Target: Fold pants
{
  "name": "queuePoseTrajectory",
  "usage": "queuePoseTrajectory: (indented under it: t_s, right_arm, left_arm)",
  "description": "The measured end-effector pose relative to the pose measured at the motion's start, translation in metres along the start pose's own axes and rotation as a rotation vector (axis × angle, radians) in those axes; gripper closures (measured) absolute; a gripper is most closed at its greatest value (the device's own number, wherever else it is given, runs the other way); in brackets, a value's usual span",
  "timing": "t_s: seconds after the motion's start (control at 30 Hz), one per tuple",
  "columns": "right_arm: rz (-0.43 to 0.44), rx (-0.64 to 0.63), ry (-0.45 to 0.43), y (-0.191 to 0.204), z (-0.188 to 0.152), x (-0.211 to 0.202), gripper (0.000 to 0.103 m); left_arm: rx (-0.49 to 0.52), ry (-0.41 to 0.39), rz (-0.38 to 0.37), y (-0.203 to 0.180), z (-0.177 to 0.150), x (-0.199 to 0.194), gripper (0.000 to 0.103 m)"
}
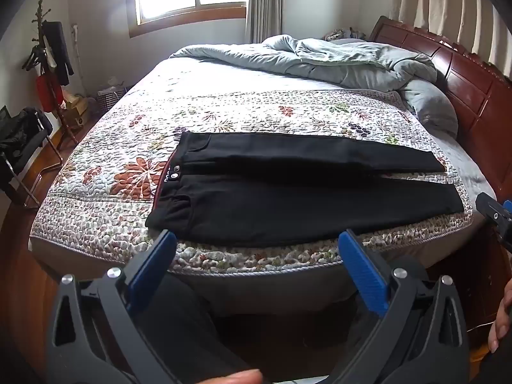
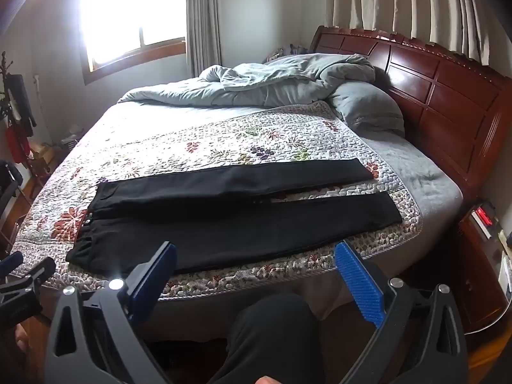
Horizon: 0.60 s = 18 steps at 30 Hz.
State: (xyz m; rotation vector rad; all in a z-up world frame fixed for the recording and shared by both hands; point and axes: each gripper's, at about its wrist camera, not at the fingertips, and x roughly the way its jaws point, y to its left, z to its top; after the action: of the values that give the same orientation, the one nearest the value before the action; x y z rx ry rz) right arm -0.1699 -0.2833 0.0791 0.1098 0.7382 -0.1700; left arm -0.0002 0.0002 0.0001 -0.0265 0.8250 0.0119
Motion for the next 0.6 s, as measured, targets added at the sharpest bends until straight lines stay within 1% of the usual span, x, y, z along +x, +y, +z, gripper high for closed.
queuePoseTrajectory:
  t_s: [0.23,0.5,0.6]
  right_arm:
    - [0.002,0.011,0.002,-0.008,0.001,0.000,0.003]
    - [0.000,0.002,-0.007,-0.003,0.005,-0.002,0.003]
    - [-0.001,0.001,-0.008,-0.002,0.006,-0.002,0.003]
  left_arm:
    - [0.000,0.001,0.005,0.003,-0.001,0.000,0.002]
    - [0.003,0.004,0.009,0.011,0.006,-0.002,0.002]
    - [0.004,0.002,0.011,0.009,0.002,-0.001,0.002]
